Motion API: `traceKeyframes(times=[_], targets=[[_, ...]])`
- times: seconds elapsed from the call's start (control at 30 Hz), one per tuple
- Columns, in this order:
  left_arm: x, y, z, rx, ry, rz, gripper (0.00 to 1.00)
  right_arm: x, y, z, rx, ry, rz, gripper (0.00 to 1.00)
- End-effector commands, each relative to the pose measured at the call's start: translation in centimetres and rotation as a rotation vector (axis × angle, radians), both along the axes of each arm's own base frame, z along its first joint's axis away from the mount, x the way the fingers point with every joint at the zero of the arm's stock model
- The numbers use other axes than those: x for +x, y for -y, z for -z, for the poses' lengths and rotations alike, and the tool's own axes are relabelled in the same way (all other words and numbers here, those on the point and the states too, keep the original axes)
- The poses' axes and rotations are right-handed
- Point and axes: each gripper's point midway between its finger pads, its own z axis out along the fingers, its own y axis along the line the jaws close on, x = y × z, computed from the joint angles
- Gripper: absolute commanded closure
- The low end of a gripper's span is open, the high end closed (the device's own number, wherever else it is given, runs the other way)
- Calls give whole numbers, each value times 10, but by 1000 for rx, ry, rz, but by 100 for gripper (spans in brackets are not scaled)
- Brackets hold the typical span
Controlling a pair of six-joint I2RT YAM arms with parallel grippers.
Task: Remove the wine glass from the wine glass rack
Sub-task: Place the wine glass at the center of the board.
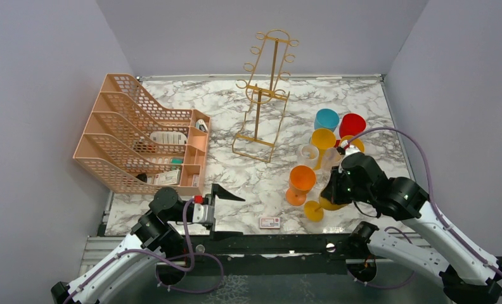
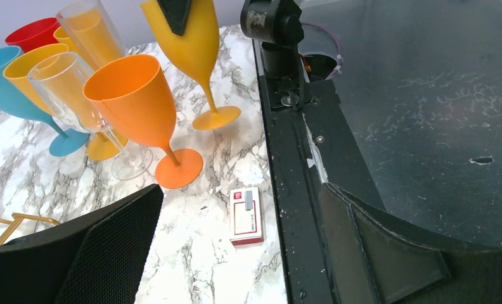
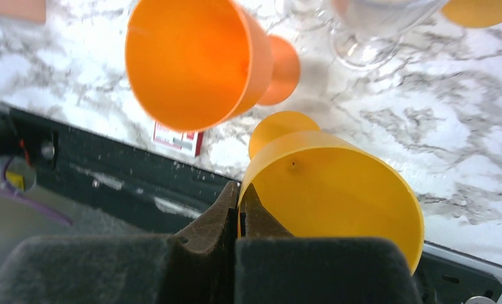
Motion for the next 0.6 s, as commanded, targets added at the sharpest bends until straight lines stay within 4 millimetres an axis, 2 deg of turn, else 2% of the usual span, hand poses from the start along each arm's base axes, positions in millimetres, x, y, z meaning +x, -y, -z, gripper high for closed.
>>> traceKeyframes(times=[0.0, 0.23, 0.57], targets=[[5, 0, 2, -5, -12, -36, 1, 34, 9, -5, -26, 126, 158, 99], [7, -1, 2, -8, -10, -44, 1, 42, 17, 8, -98, 135, 191, 99], [8, -1, 1, -12, -13, -58, 1, 45, 13, 25, -158, 89, 167, 99]])
